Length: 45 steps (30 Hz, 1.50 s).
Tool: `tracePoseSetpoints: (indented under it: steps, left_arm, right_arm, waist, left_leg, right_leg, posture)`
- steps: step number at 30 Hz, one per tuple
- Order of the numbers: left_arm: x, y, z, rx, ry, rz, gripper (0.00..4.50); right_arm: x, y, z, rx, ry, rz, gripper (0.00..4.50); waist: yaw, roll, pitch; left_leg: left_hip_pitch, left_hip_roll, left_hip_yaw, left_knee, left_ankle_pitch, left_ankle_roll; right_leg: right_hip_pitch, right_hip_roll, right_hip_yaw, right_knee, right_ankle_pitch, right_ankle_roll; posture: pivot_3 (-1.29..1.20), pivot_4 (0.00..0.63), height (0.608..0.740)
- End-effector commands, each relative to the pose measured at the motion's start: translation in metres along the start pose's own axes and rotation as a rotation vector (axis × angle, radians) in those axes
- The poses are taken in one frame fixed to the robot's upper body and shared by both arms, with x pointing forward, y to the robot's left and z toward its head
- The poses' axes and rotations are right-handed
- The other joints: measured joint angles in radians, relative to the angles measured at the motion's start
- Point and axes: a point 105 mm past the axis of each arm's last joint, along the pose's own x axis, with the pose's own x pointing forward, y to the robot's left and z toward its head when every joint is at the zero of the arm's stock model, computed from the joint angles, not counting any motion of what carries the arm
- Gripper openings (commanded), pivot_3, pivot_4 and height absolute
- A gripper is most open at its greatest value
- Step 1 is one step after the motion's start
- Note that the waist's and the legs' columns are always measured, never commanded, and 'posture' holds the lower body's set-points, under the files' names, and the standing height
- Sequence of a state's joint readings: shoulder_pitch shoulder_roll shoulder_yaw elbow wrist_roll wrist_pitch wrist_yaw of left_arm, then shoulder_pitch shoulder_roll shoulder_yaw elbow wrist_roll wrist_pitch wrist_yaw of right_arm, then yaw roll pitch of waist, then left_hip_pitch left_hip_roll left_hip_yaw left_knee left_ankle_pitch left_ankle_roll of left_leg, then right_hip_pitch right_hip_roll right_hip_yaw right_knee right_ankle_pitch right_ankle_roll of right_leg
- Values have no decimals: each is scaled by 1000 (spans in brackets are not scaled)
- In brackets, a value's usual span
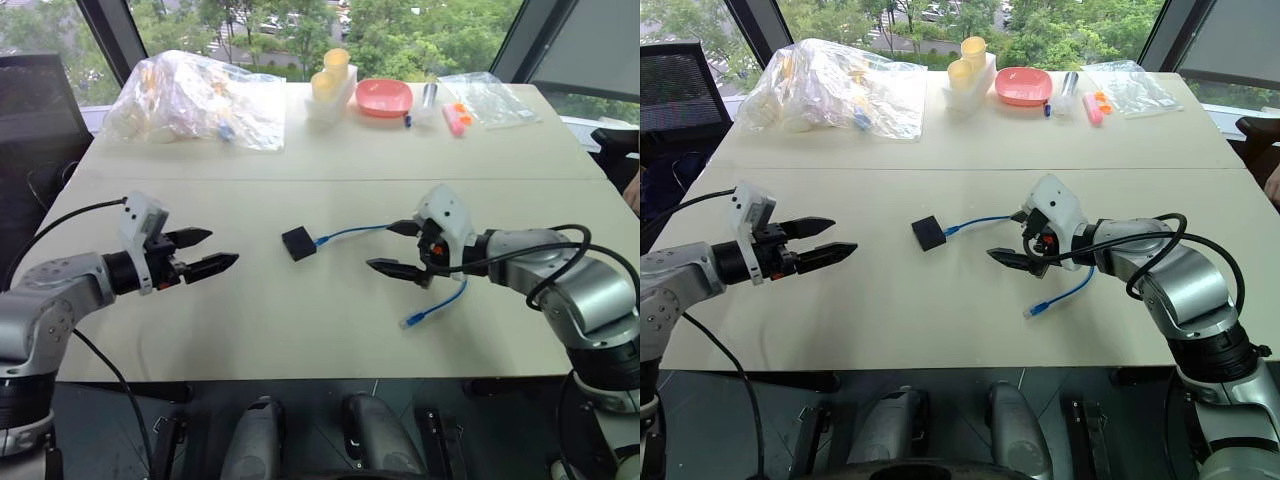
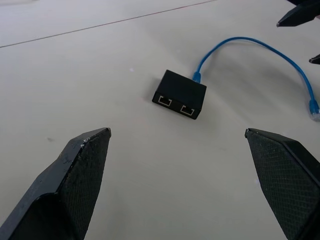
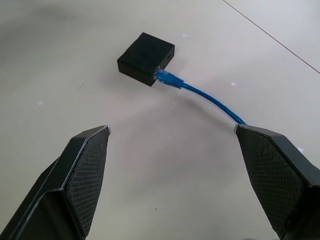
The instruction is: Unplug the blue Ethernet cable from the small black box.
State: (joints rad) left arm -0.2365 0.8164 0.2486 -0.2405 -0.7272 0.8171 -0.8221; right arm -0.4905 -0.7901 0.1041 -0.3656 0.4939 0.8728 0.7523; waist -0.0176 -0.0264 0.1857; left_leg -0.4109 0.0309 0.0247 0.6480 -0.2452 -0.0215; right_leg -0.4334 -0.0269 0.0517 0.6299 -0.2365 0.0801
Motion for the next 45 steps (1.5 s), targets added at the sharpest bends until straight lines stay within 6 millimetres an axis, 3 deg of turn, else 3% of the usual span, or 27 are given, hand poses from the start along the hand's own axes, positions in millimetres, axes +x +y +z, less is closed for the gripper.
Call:
tracePoseSetpoints:
  steps: [1, 19, 24, 29, 35, 41, 45]
  left_arm:
    - [-3, -7, 9, 60, -29, -28, 4478]
    - [0, -9, 4, 59, -9, -47, 4478]
    - [-1, -6, 8, 95, 4, -70, 4478]
    - [-10, -7, 19, 141, 67, -172, 4478]
    - [-26, -13, 22, 183, 144, -229, 4478]
    - [-44, -8, 24, 190, 157, -176, 4478]
    - [-50, -10, 20, 183, 154, -147, 4478]
  right_arm:
    - [-1, -1, 11, -42, -33, 2, 4194]
    - [1, -9, 10, -121, -5, 8, 4194]
    - [23, -20, 23, -266, -15, 6, 4194]
    - [74, -27, 27, -461, 80, 182, 4194]
    - [116, -17, 31, -543, 175, 396, 4194]
    - [136, -10, 24, -572, 265, 467, 4194]
    - [140, -7, 18, -533, 310, 495, 4194]
  waist:
    - [0, 0, 0]
    - [0, 0, 0]
    - [-4, 0, 0]
    - [-19, 0, 0]
    - [-31, 0, 0]
    - [-27, 0, 1]
    - [-30, 0, 1]
  left_leg:
    - [0, 0, 0, 0, 0, 0]
    - [0, 0, 0, 0, 0, 0]
    - [1, -1, 1, 1, 0, 0]
    - [1, -1, 1, 1, 0, 0]
    - [1, 0, 1, -1, 0, 0]
    - [1, 1, 1, -2, 0, 0]
    - [1, 1, 1, -1, 0, 0]
  right_leg:
    - [0, 0, 0, 0, 0, 0]
    - [0, 0, 0, 0, 0, 0]
    - [0, 1, 0, 1, 0, 0]
    - [0, 3, 0, 2, 1, -1]
    - [-1, 2, 0, 2, 3, 3]
    - [-2, 1, -1, 3, 3, 3]
    - [-1, 0, -1, 3, 1, 0]
  posture:
    - [0, 150, 740]
    - [0, 150, 740]
    - [0, 150, 740]
    - [0, 150, 740]
    - [0, 150, 740]
    - [0, 150, 740]
    - [0, 150, 740]
